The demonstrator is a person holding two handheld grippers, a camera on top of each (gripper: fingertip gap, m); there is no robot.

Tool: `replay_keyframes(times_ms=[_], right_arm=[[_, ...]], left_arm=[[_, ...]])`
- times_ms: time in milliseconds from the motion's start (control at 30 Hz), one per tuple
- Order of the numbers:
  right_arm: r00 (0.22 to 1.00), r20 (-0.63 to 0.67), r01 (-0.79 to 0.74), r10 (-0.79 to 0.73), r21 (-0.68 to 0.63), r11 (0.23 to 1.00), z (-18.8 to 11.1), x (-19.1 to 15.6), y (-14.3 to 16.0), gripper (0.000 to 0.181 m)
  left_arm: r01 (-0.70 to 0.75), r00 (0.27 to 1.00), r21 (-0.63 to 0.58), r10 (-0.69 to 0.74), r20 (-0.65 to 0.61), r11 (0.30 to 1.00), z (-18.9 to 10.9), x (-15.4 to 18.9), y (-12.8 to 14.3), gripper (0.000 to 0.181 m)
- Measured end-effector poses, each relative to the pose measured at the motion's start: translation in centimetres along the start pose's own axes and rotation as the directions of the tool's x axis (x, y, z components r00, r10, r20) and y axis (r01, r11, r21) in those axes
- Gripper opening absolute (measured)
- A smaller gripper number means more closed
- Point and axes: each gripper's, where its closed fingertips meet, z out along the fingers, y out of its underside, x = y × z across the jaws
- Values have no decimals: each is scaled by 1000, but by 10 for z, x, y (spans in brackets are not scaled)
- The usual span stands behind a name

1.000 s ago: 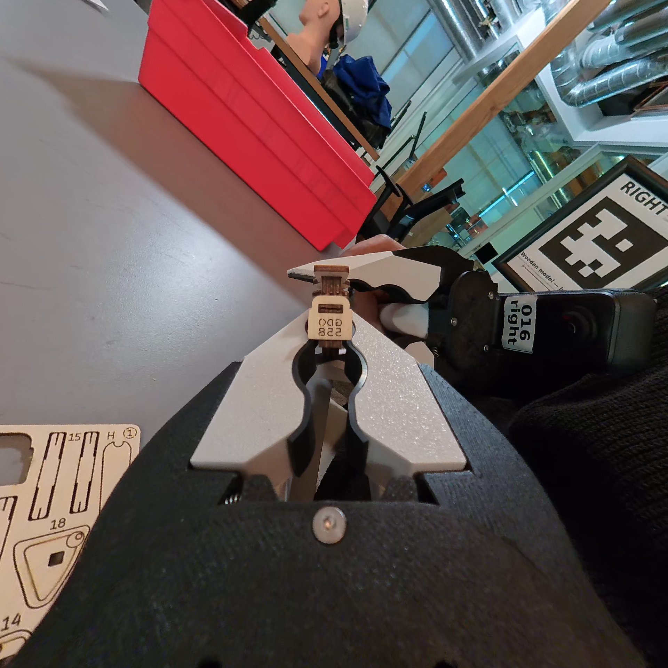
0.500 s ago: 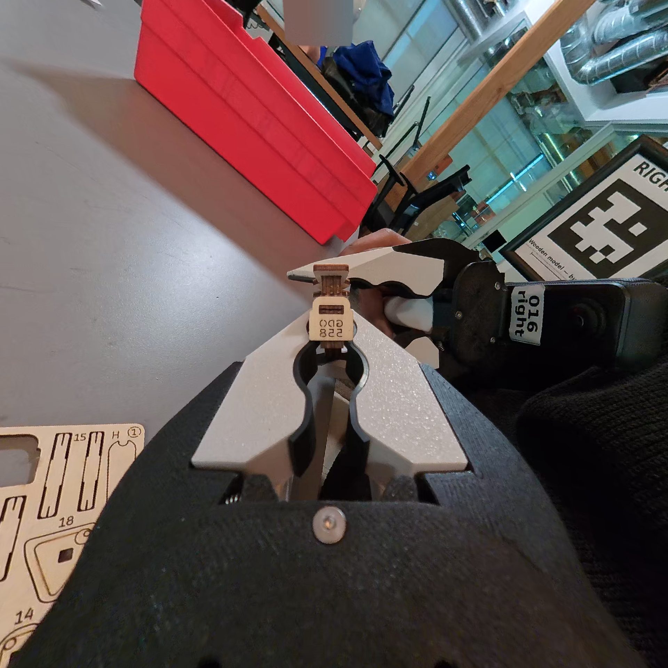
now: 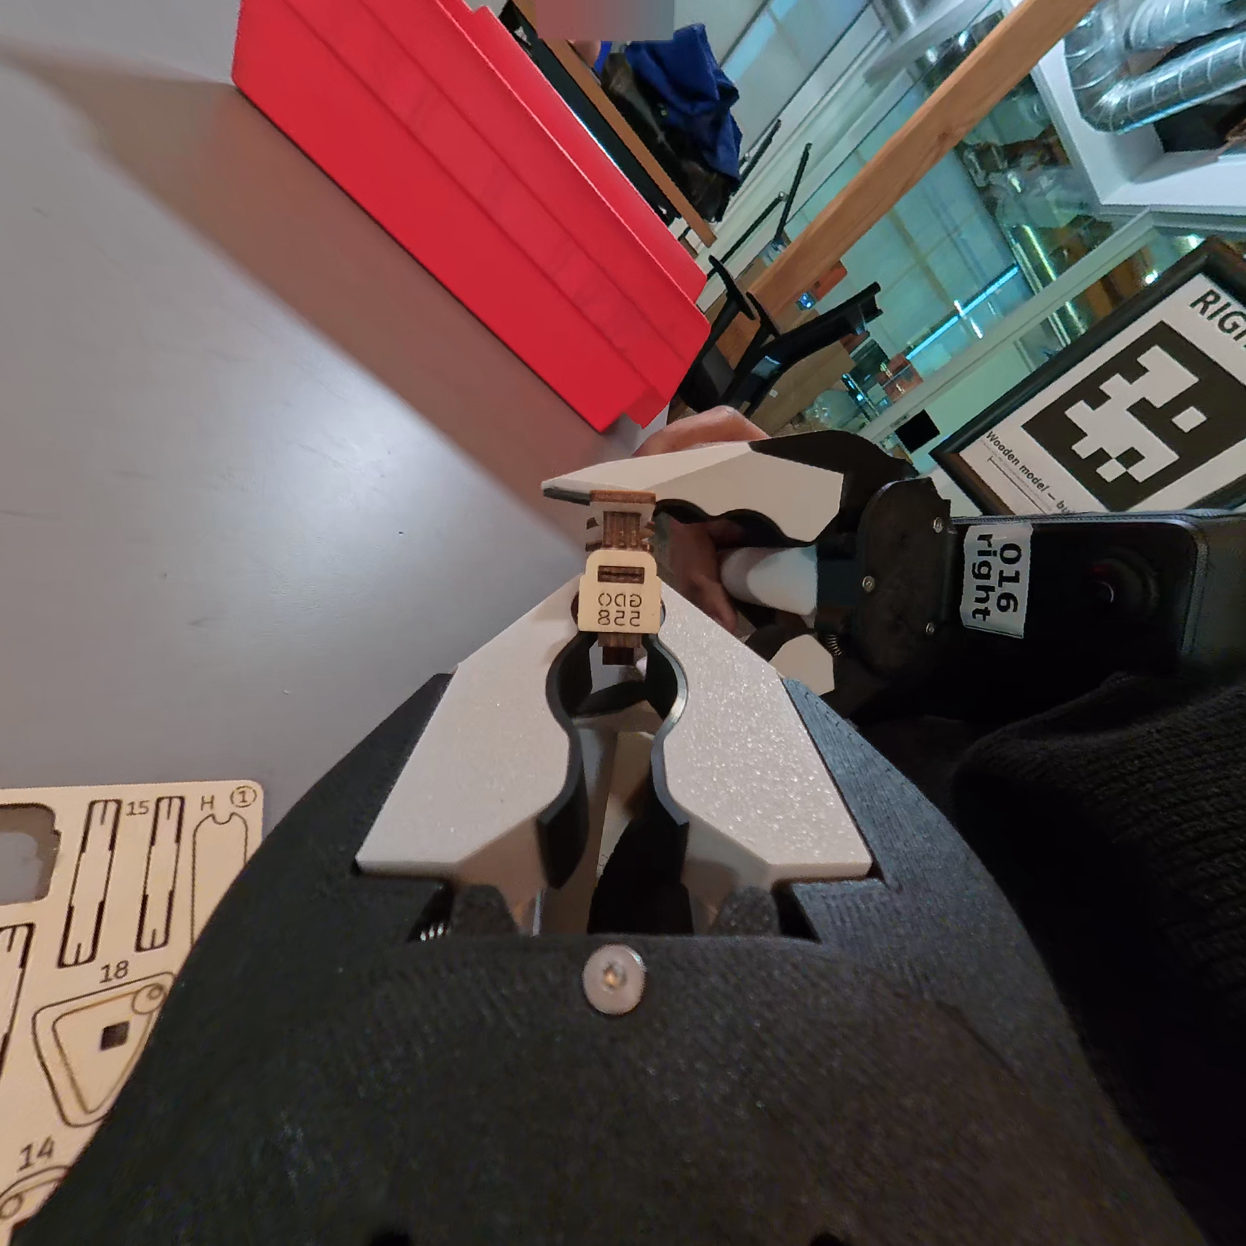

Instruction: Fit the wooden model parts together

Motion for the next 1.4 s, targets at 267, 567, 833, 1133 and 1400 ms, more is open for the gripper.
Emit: replay_keyframes(times_ms=[267,567,833,1133,1400], right_arm=[[996,-31,86,-87,-36,996,1,-1,5,53],[993,-37,106,-108,-56,993,2,-3,6,50],[1000,-20,11,-11,-22,1000,-2,1,0,63],[997,-53,47,-48,-37,998,-4,7,6,49],[997,7,-83,83,56,995,-11,7,-7,59]], left_arm=[[-67,997,-47,69,41,997,4,0,7,5],[-54,997,-48,56,43,997,3,-1,7,5],[30,1000,1,-30,-2,1000,0,-1,0,6],[59,998,38,-58,-30,998,-6,-2,-8,5],[-47,997,88,51,-50,995,-12,3,-19,6]])
